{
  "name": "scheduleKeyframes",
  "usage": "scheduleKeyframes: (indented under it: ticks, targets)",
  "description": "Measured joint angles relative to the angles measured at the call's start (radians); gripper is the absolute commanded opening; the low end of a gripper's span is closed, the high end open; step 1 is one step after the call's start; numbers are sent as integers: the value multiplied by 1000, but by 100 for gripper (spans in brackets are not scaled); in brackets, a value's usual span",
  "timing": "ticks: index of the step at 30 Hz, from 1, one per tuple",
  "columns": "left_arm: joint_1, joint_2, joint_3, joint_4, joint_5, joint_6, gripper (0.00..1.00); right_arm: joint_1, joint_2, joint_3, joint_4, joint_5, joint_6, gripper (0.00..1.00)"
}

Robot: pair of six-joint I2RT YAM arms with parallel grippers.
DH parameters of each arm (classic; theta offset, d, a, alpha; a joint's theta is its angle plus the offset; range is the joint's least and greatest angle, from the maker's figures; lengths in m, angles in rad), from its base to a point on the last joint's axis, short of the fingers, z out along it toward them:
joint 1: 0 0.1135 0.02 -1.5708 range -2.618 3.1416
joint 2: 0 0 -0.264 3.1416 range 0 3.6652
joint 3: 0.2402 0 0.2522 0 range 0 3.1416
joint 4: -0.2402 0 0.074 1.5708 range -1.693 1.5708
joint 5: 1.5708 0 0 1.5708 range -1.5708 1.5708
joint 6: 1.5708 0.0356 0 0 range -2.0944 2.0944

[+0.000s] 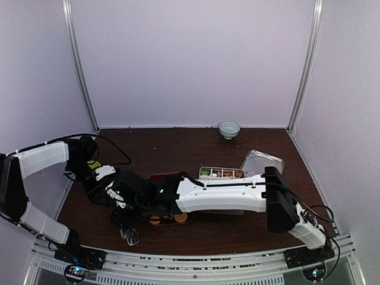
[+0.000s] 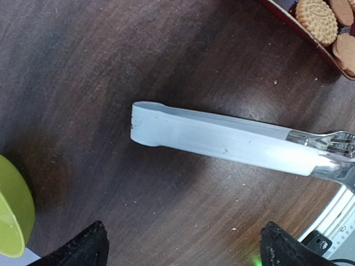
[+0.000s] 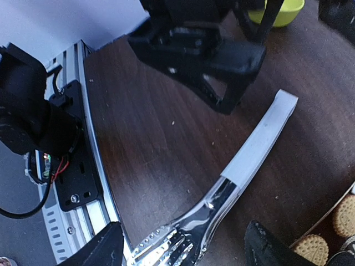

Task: Pack the cookies
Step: Pick up the clamp from the center of the board.

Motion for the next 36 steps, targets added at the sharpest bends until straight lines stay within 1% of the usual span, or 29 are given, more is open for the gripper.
scheduleKeyframes:
  ticks: [3, 8, 17, 23, 25, 29, 32, 36]
  targets:
    - [0, -60, -25, 0, 0, 0, 98, 3, 43, 24, -43, -5, 27, 74]
    - [1, -124, -56, -7, -7, 0, 98, 1, 67, 27, -74, -11, 73, 72]
    - [30, -164, -71, -19, -20, 1, 98, -2, 119, 61, -82, -41, 121, 73]
    - [60, -153, -71, -13, -28, 3, 98, -6, 127, 84, -135, -4, 144, 64]
    - [63, -139, -71, -8, -29, 3, 98, -10, 113, 43, -124, 13, 154, 58]
    - [63, -100, -71, 2, -21, 3, 98, -29, 43, -89, -102, 32, 175, 48]
    - [64, -74, -69, 2, 3, 2, 98, -45, -11, -145, -91, 36, 185, 43]
    - [64, -46, -56, 3, 39, 2, 98, -57, -53, -171, -55, 26, 183, 38]
